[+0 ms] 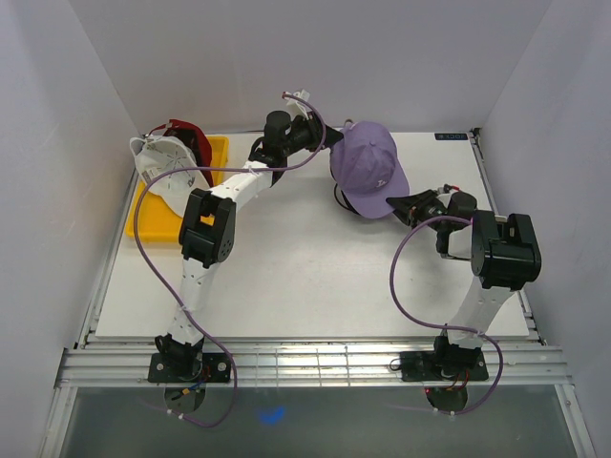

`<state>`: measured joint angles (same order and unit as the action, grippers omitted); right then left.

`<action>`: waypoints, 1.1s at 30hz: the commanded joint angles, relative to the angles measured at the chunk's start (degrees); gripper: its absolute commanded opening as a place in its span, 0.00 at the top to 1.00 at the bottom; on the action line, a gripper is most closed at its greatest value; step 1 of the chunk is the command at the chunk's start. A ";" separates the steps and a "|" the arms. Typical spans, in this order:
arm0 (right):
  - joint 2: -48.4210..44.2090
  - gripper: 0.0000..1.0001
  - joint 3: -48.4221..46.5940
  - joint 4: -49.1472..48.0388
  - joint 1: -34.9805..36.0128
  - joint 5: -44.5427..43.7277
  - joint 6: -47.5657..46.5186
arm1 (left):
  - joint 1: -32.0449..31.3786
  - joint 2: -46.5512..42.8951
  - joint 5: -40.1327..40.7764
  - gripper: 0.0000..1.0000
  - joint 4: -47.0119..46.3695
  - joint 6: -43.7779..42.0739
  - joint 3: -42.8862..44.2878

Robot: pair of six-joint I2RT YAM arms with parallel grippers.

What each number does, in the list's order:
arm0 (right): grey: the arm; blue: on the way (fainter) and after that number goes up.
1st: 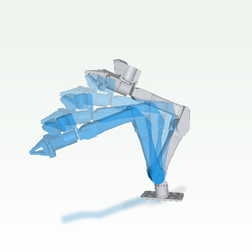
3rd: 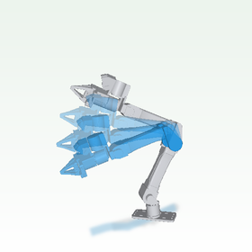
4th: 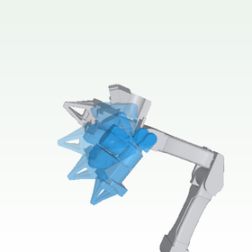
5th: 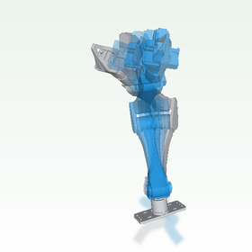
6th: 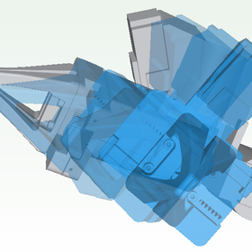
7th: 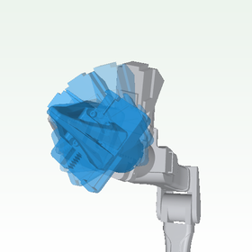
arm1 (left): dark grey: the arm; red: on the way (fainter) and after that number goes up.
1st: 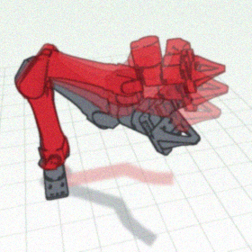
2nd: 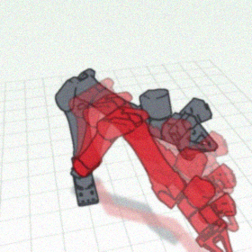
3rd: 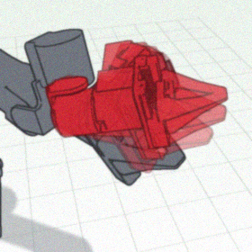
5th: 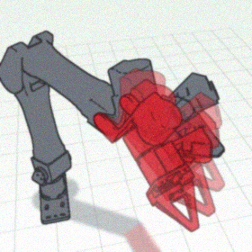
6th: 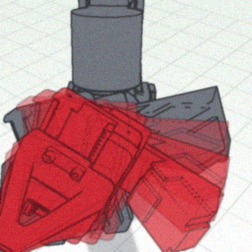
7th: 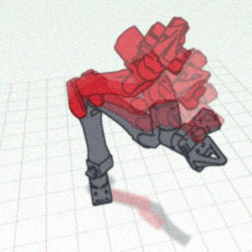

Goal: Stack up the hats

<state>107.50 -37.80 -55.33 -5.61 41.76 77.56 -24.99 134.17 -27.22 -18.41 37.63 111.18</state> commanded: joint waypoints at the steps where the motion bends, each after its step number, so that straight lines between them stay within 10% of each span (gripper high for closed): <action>1: 3.15 0.83 -0.16 15.33 -0.28 -3.26 -5.65 | 0.21 -2.24 2.09 1.00 6.99 -2.29 -1.22; 15: 4.73 0.81 -3.59 27.89 -0.28 -6.07 -10.85 | 0.21 -3.03 2.26 1.00 7.16 -2.12 -2.10; 24: 3.06 0.47 -6.67 33.18 -0.28 -6.43 -12.87 | 0.21 -3.04 2.09 1.00 7.16 -1.86 -2.19; 33: 1.75 0.37 -7.38 32.66 -0.28 -5.37 -12.61 | 0.21 -3.74 1.82 0.95 7.34 -2.12 -2.10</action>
<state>109.75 -45.17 -26.83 -5.89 38.57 67.00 -25.02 133.29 -26.28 -16.69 37.30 110.69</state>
